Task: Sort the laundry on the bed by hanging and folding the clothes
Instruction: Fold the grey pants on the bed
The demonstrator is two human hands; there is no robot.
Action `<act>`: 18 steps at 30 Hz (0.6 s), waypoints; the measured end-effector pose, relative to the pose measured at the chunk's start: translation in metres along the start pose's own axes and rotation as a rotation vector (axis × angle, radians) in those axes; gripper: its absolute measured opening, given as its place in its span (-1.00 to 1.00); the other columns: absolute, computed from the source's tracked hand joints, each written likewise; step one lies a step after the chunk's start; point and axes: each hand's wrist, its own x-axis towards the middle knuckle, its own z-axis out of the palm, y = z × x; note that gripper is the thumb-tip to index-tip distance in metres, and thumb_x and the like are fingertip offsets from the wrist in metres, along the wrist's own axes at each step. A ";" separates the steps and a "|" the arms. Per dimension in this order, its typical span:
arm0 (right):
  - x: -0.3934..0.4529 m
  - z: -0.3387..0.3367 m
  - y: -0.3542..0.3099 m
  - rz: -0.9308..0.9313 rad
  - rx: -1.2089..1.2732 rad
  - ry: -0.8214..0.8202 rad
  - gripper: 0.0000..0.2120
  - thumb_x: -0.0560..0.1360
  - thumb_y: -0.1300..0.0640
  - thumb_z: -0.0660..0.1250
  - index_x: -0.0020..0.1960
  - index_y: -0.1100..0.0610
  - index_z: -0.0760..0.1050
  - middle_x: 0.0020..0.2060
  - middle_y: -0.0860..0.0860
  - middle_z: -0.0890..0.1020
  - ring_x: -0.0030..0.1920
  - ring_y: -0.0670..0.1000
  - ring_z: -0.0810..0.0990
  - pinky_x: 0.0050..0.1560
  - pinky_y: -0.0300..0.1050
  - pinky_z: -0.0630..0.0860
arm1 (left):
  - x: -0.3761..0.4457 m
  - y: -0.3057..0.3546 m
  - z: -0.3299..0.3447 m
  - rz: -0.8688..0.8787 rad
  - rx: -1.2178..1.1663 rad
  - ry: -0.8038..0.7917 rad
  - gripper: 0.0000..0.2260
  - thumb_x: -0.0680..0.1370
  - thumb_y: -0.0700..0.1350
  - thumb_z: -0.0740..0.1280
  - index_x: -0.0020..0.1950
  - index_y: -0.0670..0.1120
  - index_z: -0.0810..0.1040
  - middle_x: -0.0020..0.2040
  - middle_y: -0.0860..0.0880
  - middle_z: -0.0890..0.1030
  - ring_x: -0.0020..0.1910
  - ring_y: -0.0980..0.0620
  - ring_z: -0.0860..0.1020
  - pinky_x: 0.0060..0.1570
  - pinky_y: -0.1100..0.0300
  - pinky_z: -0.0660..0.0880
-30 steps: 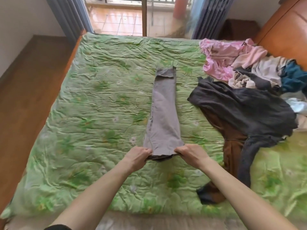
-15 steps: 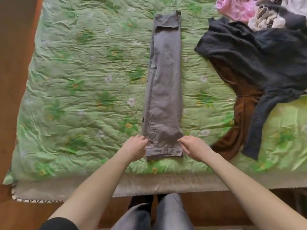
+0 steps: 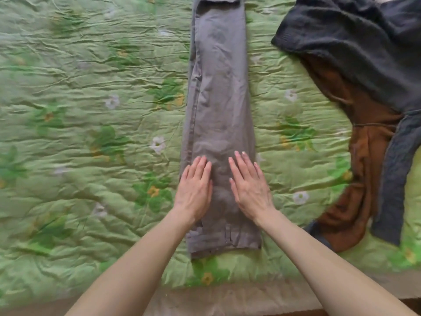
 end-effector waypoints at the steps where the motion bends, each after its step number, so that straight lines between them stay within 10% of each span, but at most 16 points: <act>1: 0.014 0.010 0.000 0.012 -0.029 0.022 -0.42 0.68 0.00 0.20 0.65 0.15 0.22 0.66 0.12 0.18 0.66 0.14 0.12 0.59 0.20 0.19 | 0.012 0.002 0.011 0.010 -0.024 0.063 -0.50 0.70 -0.11 0.19 0.65 -0.19 0.26 0.67 -0.17 0.22 0.68 -0.14 0.14 0.62 -0.10 0.14; 7: 0.042 0.067 0.010 0.070 -0.148 -0.014 -0.36 0.66 -0.23 0.00 0.69 -0.07 0.05 0.68 0.04 0.03 0.67 0.13 -0.01 0.61 0.28 0.09 | 0.043 -0.017 0.068 0.022 0.075 0.159 -0.43 0.69 0.01 0.17 0.69 -0.12 0.20 0.70 -0.13 0.14 0.69 -0.13 0.09 0.63 -0.11 0.14; 18: 0.122 0.048 0.018 0.109 -0.020 0.113 -0.43 0.67 -0.09 0.05 0.65 0.04 0.22 0.66 0.08 0.18 0.66 0.11 0.12 0.59 0.20 0.18 | 0.129 -0.031 0.035 0.068 0.130 0.172 -0.43 0.69 -0.02 0.11 0.68 -0.16 0.19 0.69 -0.16 0.14 0.68 -0.11 0.14 0.63 -0.10 0.15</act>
